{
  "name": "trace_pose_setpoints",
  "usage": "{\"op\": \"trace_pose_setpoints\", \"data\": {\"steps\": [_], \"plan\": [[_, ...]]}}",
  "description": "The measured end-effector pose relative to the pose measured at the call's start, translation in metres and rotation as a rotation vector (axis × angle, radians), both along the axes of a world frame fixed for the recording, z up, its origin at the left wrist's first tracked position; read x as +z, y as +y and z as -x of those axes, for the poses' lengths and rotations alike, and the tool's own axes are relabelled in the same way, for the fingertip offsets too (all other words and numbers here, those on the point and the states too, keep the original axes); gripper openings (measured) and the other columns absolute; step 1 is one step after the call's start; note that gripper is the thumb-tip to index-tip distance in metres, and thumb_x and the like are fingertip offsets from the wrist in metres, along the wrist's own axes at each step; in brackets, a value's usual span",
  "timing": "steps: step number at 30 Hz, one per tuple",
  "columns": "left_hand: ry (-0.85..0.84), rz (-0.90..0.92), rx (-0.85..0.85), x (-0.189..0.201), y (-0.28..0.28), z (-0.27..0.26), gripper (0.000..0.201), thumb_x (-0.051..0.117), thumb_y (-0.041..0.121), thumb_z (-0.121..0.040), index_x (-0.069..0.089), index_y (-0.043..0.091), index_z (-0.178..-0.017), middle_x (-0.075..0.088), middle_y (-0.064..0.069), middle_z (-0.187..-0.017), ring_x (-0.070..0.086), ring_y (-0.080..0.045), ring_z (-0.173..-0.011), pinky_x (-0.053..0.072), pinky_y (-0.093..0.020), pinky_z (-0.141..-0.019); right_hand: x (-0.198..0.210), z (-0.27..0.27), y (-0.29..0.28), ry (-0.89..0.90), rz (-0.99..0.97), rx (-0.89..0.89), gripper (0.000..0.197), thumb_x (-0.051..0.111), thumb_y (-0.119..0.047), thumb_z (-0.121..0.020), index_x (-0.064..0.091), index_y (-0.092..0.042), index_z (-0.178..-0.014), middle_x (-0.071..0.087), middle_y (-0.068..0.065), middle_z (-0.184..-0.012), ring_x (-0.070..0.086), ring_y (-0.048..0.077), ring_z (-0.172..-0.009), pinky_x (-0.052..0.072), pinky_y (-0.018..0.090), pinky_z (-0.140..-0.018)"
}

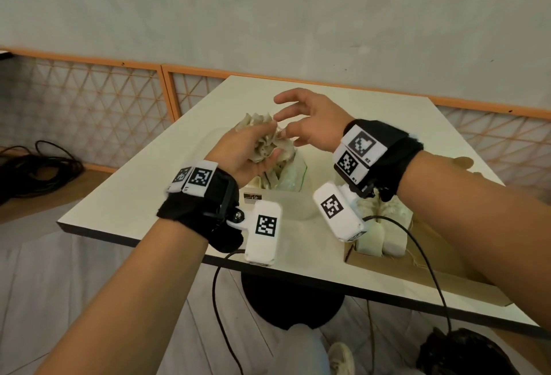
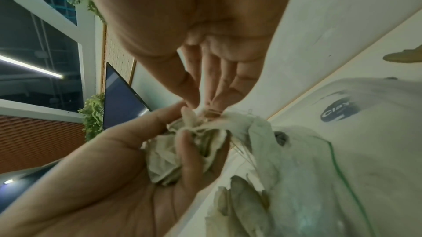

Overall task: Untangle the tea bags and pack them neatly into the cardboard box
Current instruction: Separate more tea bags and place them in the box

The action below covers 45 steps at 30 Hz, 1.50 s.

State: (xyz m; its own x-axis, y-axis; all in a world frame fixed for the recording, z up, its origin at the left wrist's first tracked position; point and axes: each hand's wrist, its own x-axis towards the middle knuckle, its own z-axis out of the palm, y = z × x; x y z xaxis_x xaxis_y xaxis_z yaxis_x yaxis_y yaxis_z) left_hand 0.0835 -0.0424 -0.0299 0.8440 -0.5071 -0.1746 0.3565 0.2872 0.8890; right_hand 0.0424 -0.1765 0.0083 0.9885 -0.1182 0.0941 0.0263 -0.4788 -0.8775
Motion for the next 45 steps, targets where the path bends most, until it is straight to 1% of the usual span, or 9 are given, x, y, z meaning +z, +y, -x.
{"op": "trace_pose_setpoints", "data": {"steps": [5,9,13,17,22,26,29,34,45], "plan": [[0.070,0.157,0.058,0.007,0.002,-0.002,0.010,0.062,0.023,-0.091,0.065,0.014,-0.088,0.065,-0.002,-0.079,0.061,-0.010,-0.064,0.042,-0.013,-0.043,-0.017,-0.001,0.001,0.067,0.277,0.091,0.075,0.077,-0.014,-0.071,0.040,-0.024,-0.135,0.053,-0.004,-0.116,0.056,0.015,-0.093,0.047,0.022,-0.071],[0.024,0.247,-0.010,0.018,0.007,0.006,0.038,0.058,0.024,-0.092,0.074,0.017,-0.058,0.067,0.000,-0.071,0.059,-0.011,-0.073,0.041,-0.011,-0.046,-0.026,-0.005,-0.002,0.112,0.488,0.030,0.012,0.066,-0.016,-0.081,0.059,-0.026,-0.079,0.054,-0.007,-0.073,0.056,0.021,-0.082,0.044,0.022,-0.065],[0.026,0.270,-0.023,0.015,0.009,0.013,0.017,0.061,0.024,-0.088,0.073,0.022,-0.077,0.068,0.000,-0.088,0.060,-0.015,-0.084,0.045,-0.014,-0.048,-0.028,-0.003,-0.010,0.137,0.462,-0.094,0.020,0.063,-0.009,-0.081,0.071,-0.011,-0.098,0.056,-0.004,-0.067,0.051,0.012,-0.063,0.041,0.007,-0.053],[0.072,0.333,-0.034,-0.002,0.011,0.018,0.009,0.054,0.024,-0.093,0.061,0.021,-0.099,0.067,-0.001,-0.092,0.066,-0.015,-0.077,0.048,-0.015,-0.050,-0.020,0.006,-0.020,0.138,0.207,-0.151,0.018,0.061,0.001,-0.080,0.073,-0.001,-0.093,0.065,0.010,-0.073,0.058,0.019,-0.063,0.056,0.031,-0.074],[0.066,0.531,0.014,-0.020,0.019,0.026,0.020,0.055,0.025,-0.086,0.061,0.019,-0.104,0.065,-0.002,-0.095,0.064,-0.015,-0.076,0.048,-0.017,-0.052,-0.018,0.021,-0.026,0.160,0.055,-0.174,0.026,0.066,0.005,-0.075,0.068,0.002,-0.101,0.066,0.015,-0.092,0.061,0.018,-0.067,0.058,0.025,-0.067],[0.064,0.586,0.009,-0.026,0.020,0.030,0.022,0.054,0.026,-0.085,0.061,0.019,-0.105,0.064,-0.001,-0.097,0.065,-0.014,-0.076,0.048,-0.017,-0.053,-0.024,0.028,-0.017,0.255,0.518,0.003,0.058,0.077,-0.016,-0.072,0.051,-0.014,-0.124,0.053,-0.002,-0.114,0.058,0.016,-0.081,0.046,0.011,-0.063],[0.059,0.580,-0.001,-0.026,0.020,0.032,0.022,0.053,0.026,-0.085,0.061,0.019,-0.105,0.065,-0.001,-0.095,0.065,-0.014,-0.076,0.048,-0.018,-0.053,-0.034,0.022,-0.010,0.185,0.737,0.009,0.053,0.075,-0.014,-0.074,0.055,-0.011,-0.123,0.058,0.004,-0.115,0.057,0.020,-0.094,0.045,0.025,-0.079],[0.065,0.564,0.002,-0.026,0.021,0.034,0.020,0.053,0.024,-0.086,0.062,0.019,-0.103,0.065,-0.001,-0.094,0.065,-0.014,-0.076,0.048,-0.018,-0.052,-0.035,0.022,-0.020,0.131,0.429,-0.097,0.016,0.061,-0.003,-0.082,0.072,-0.010,-0.092,0.071,0.007,-0.083,0.068,0.015,-0.068,0.056,0.024,-0.072],[0.085,0.595,0.094,-0.024,0.010,0.031,0.015,0.052,0.019,-0.093,0.057,0.020,-0.107,0.068,-0.003,-0.092,0.067,-0.016,-0.075,0.050,-0.019,-0.056,-0.007,0.096,-0.091,0.035,-0.050,-0.286,0.018,0.062,0.008,-0.079,0.069,-0.008,-0.079,0.068,0.011,-0.078,0.064,0.015,-0.065,0.055,0.015,-0.059]]}}
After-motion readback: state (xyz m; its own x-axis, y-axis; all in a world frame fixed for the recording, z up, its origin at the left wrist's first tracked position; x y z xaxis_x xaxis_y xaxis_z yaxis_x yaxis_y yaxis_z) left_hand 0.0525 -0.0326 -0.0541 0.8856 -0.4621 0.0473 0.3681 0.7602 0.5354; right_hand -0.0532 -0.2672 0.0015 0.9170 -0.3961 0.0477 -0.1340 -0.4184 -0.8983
